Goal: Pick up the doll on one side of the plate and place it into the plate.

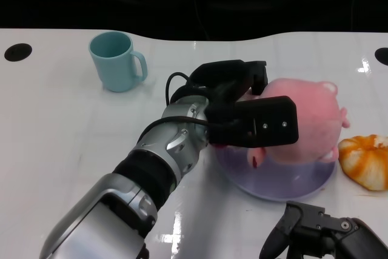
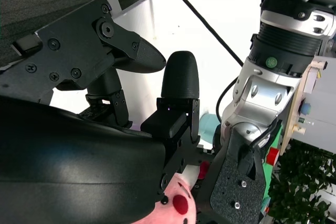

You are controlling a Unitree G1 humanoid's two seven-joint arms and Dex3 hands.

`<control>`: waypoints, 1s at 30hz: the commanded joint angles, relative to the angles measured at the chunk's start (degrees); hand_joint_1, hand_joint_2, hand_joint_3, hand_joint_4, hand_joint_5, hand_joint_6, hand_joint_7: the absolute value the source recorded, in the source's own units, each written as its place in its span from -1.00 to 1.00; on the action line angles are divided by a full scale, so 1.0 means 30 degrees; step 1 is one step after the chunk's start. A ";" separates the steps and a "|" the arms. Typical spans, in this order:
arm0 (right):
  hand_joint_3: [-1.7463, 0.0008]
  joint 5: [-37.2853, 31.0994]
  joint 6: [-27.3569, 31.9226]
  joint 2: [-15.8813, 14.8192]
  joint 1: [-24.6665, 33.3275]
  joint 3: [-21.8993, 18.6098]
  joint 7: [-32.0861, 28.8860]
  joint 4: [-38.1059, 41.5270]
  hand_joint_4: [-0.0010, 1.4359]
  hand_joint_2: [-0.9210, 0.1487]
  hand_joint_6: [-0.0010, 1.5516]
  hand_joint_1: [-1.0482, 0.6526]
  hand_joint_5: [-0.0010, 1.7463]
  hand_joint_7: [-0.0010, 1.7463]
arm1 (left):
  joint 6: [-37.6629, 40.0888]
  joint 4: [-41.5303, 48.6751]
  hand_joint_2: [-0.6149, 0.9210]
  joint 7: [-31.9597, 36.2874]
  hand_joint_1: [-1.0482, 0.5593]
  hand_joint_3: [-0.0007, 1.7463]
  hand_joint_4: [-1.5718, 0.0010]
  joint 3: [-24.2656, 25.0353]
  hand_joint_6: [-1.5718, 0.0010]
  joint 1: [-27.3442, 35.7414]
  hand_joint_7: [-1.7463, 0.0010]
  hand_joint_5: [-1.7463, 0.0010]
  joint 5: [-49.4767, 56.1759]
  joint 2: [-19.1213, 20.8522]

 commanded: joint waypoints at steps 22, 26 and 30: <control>-0.20 0.0210 -0.0212 -0.0281 -0.0049 -0.0385 0.0141 0.0019 -0.11 -0.31 -0.23 0.05 0.90 0.50 | -0.1197 -0.2450 1.00 -0.3838 -1.00 -0.32 1.00 -0.1961 0.97 0.0050 1.00 1.00 0.1347 0.1954; -0.19 0.0268 -0.0385 -0.0295 0.0005 -0.0500 0.0171 0.0075 -0.10 -0.32 -0.22 0.04 0.90 0.50 | -0.1223 -0.3950 1.00 -0.4124 -1.00 -0.32 1.00 -0.1920 0.98 0.0639 1.00 1.00 0.1231 0.2550; -0.19 0.0172 -0.0505 -0.0338 0.0053 -0.0631 0.0166 0.0086 -0.10 -0.32 -0.21 0.05 0.89 0.50 | -0.0993 -0.6344 1.00 -0.4994 -1.00 -0.33 1.00 -0.1169 0.94 0.1891 0.98 1.00 0.0257 0.3177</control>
